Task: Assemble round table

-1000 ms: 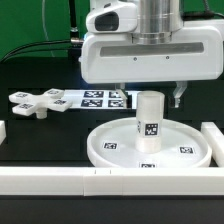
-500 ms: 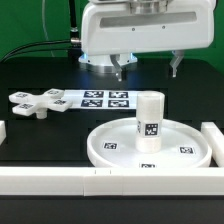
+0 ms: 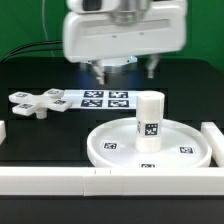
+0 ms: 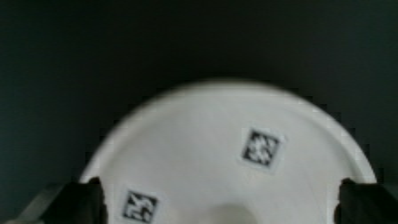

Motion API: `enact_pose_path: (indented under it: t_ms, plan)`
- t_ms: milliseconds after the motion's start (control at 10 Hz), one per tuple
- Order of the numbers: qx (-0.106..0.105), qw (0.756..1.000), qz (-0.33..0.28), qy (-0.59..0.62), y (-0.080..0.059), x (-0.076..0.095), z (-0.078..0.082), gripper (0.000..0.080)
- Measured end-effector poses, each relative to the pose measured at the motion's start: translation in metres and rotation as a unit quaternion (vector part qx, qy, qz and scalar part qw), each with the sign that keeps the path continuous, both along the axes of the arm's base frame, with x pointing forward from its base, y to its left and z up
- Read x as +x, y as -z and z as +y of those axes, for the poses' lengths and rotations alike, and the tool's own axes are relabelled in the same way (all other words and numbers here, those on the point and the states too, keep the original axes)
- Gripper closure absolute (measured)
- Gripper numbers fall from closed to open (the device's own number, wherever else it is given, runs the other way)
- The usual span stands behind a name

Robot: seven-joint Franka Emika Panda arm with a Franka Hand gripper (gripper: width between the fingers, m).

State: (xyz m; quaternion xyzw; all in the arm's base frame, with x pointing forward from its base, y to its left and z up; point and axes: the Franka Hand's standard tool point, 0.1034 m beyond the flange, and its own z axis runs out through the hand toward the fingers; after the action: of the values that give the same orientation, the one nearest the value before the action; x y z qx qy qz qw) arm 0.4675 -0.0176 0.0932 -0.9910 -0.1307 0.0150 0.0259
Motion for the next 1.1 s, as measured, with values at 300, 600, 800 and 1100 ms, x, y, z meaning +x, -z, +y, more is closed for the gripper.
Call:
enact_pose_path:
  t_ms: [300, 600, 800, 1100]
  plan:
    - [-0.005, 1.0, -0.004, -0.009, 0.008, -0.014, -0.038, 0.0151]
    - [-0.004, 1.0, -0.004, -0.015, 0.009, -0.014, -0.037, 0.0151]
    - [-0.006, 0.999, 0.004, -0.038, 0.022, -0.04, -0.071, 0.0151]
    - [-0.014, 0.997, -0.01, -0.079, 0.011, -0.048, -0.131, 0.0151]
